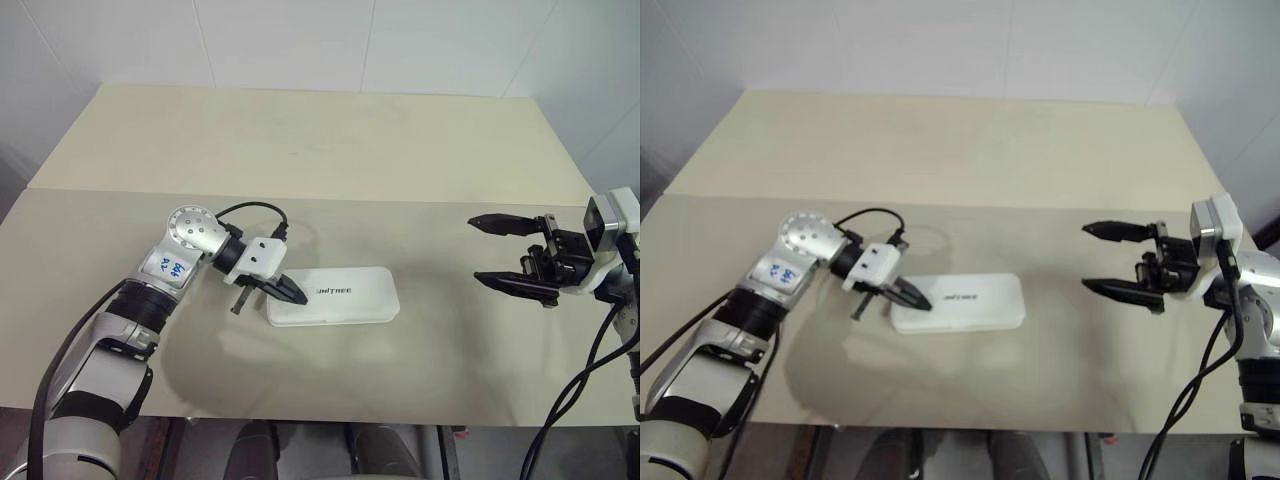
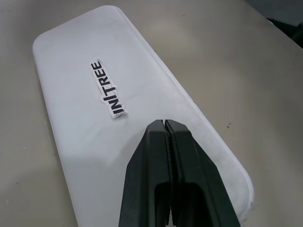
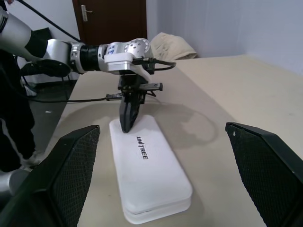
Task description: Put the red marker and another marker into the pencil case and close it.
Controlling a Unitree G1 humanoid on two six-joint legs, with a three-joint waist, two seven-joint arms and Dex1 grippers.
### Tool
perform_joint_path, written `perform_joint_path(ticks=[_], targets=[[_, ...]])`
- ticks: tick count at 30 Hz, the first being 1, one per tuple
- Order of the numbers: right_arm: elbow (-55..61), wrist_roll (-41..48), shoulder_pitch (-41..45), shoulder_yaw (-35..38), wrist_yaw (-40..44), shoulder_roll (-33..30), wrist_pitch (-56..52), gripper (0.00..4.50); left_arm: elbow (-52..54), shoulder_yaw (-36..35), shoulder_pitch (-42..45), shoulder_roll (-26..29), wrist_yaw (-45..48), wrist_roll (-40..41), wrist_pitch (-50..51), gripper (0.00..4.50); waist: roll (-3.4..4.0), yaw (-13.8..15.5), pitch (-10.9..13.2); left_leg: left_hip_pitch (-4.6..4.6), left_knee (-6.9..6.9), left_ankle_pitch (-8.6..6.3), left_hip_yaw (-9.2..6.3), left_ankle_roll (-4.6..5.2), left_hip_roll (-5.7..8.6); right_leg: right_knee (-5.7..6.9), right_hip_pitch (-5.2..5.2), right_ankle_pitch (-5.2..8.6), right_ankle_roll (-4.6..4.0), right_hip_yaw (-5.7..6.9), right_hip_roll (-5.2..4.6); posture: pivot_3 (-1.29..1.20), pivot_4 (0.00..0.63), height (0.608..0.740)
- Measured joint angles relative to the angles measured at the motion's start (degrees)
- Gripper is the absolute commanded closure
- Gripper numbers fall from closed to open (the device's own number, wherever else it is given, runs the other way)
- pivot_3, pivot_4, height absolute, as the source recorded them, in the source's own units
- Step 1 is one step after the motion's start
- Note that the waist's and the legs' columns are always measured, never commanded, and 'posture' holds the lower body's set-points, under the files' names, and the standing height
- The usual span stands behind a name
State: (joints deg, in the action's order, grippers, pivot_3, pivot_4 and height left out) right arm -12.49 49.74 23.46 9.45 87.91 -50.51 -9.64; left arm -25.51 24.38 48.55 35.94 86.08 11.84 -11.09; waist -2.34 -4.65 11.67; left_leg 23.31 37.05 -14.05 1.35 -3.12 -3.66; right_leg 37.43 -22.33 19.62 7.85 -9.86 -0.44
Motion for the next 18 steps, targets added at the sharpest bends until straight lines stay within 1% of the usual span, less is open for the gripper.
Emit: perform_joint_path(ticks=[8,12,15,18], targets=[[-1.29,-1.09,0.6,-0.01,0.01,0.01,0.81,0.0,-0.12,2.3,0.57,0.47,0.0,-1.14,-9.2,4.47,0.01,-0.16,-0.01,-0.09,0.01,0.0,-0.01,0.01,-0.01,0.02,0.08,0.0,0.0,-0.01,0.01,0.0,0.15,0.74],[-2.09,-1.77,1.68,-0.11,0.02,0.23,1.23,0.0,-3.0,2.67,2.52,-1.53,-0.03,-3.09,-14.15,4.47,0.01,-0.14,-0.01,-0.14,0.06,0.01,-0.01,0.03,0.01,-0.01,0.17,-0.02,0.02,-0.02,0.01,0.0,0.15,0.74],[-2.29,-2.09,2.08,-0.12,0.04,0.58,1.72,0.0,-4.44,1.1,2.42,-2.84,-0.13,-2.89,-13.39,4.47,0.01,-0.13,0.0,-0.13,0.07,0.01,-0.02,0.03,0.01,-0.02,0.18,-0.02,0.04,-0.02,0.01,0.0,0.15,0.74],[-2.34,-2.16,2.08,-0.13,0.05,0.62,1.9,0.0,-4.61,-2.23,1.57,-4.85,-1.61,-1.2,-8.62,4.47,0.01,-0.13,0.0,-0.04,0.04,0.01,-0.03,0.04,0.0,-0.01,0.1,-0.03,0.05,-0.01,0.01,0.0,0.15,0.74]])
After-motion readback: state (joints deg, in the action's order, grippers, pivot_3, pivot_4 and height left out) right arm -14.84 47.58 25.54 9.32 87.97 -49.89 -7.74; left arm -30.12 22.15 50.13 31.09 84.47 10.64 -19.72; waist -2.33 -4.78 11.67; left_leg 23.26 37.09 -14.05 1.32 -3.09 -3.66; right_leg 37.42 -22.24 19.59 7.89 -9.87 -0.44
